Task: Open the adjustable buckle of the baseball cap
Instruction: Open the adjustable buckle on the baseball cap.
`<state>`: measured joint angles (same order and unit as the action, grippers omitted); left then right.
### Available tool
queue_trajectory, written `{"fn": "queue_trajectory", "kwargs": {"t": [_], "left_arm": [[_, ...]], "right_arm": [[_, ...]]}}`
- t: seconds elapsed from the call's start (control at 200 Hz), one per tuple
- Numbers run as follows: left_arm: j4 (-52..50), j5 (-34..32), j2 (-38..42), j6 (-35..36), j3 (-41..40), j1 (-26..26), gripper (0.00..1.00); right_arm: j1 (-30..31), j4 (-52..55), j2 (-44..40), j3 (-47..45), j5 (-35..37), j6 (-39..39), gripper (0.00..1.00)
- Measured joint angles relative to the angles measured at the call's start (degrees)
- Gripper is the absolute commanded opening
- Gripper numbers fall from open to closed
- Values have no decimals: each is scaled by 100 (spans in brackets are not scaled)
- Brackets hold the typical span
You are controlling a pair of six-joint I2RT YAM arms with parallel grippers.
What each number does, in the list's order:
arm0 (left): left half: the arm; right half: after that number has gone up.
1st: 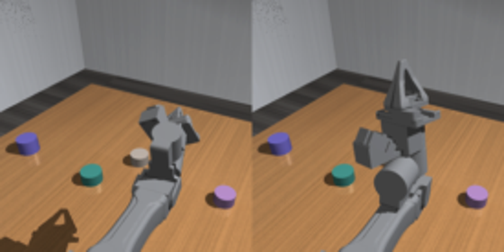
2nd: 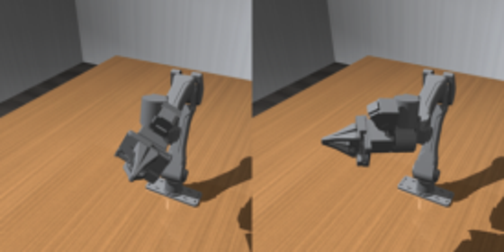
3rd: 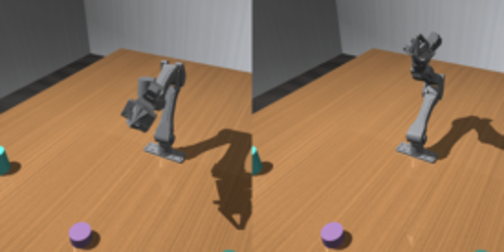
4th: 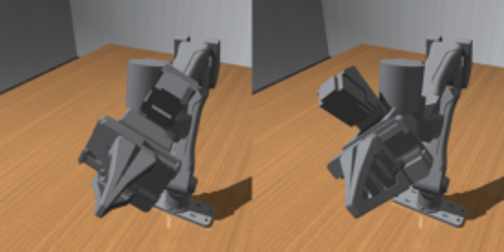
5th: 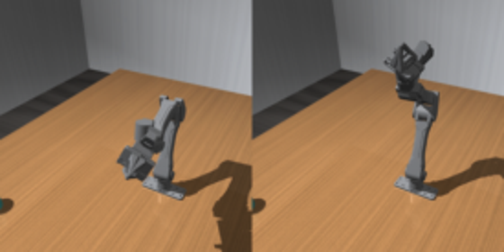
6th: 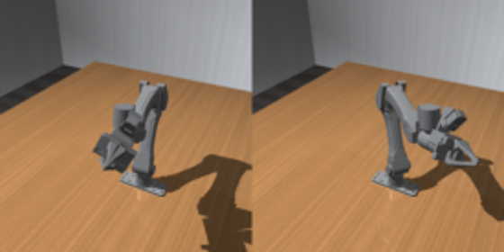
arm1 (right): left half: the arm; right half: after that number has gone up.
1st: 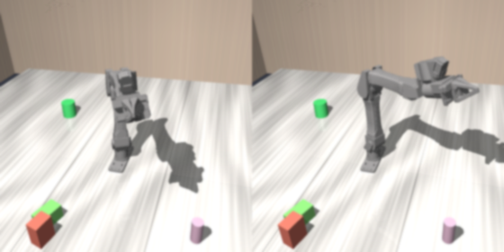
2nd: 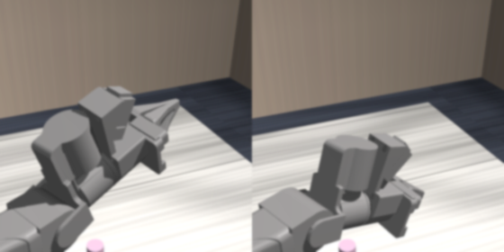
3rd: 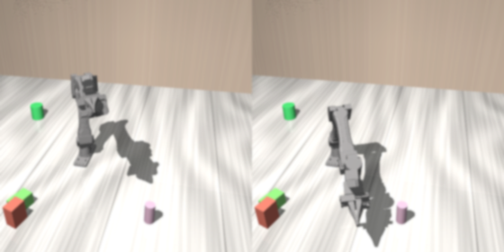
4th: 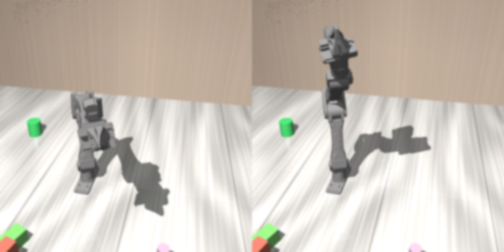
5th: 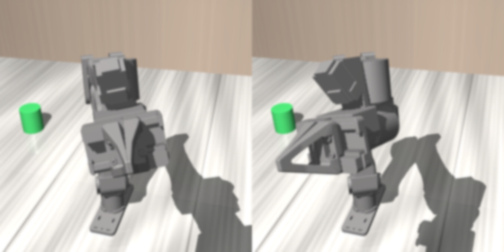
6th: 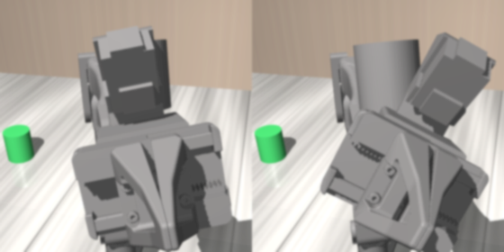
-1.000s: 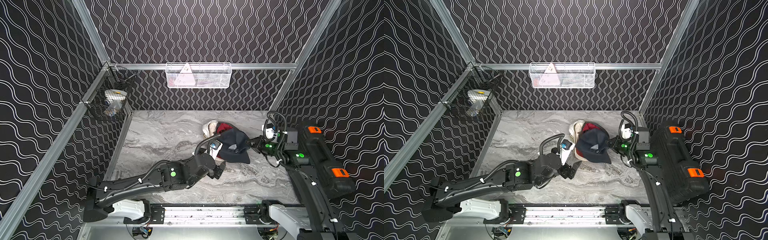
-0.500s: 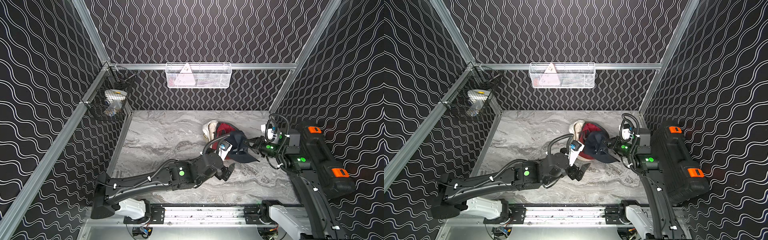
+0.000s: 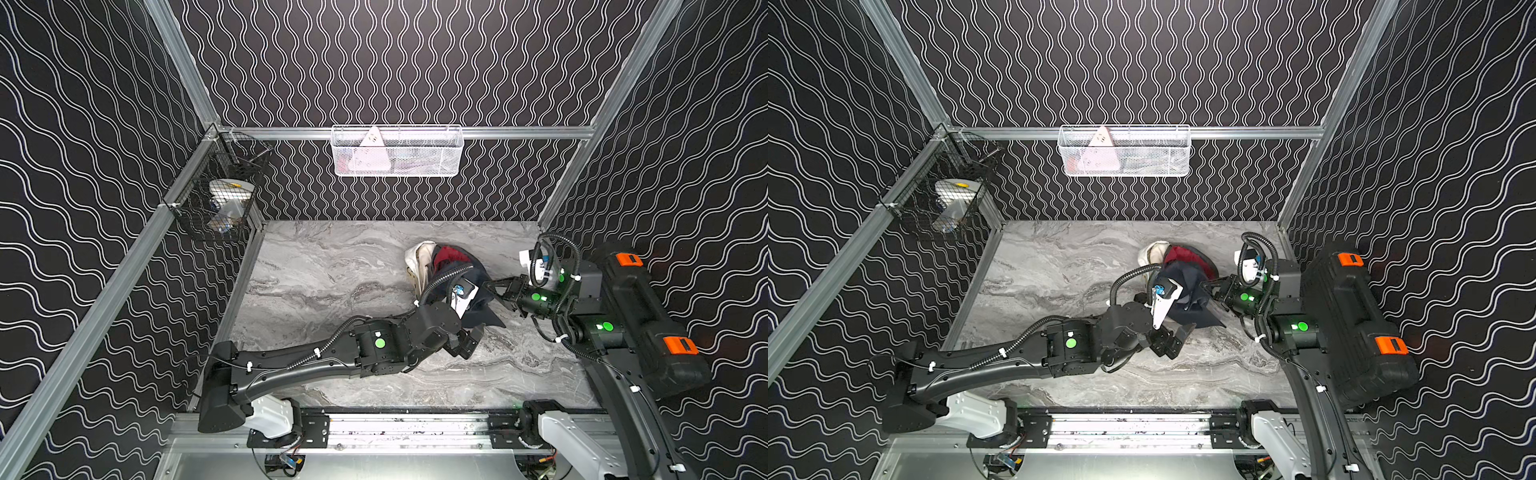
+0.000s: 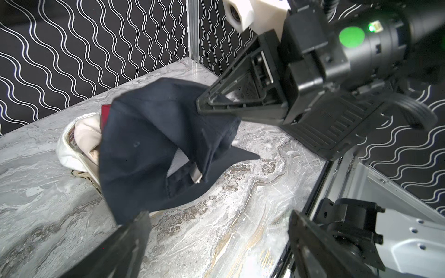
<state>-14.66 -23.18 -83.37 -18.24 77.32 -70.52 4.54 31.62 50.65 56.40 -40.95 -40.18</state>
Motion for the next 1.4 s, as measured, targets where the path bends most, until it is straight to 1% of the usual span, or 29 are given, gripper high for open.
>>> {"fn": "queue_trajectory", "kwargs": {"t": [0.13,0.31,0.445,0.58,0.665,0.911,1.001,1.171,1.401], "left_arm": [[151,7,-85,-111,24,166,94],[385,90,-175,-319,17,452,91],[461,186,-208,-439,2,605,82],[518,216,-190,-577,-50,743,71],[542,223,-188,-625,-87,758,62],[575,254,-122,-756,-240,796,25],[588,256,-109,-796,-240,802,0],[538,249,-79,-817,-192,820,0],[470,116,227,-861,-363,839,0]], "right_arm": [[256,-35,-26,-2,66,-72,0],[785,-83,-13,-2,337,-96,0],[1082,-133,39,-15,553,-133,0],[1189,-162,59,-15,647,-142,0],[1202,-188,63,-13,693,-170,0],[1233,-308,70,-9,745,-243,0],[1235,-323,48,2,756,-243,0],[1235,-326,39,42,765,-247,0],[1237,-326,13,85,850,-247,0]]}}
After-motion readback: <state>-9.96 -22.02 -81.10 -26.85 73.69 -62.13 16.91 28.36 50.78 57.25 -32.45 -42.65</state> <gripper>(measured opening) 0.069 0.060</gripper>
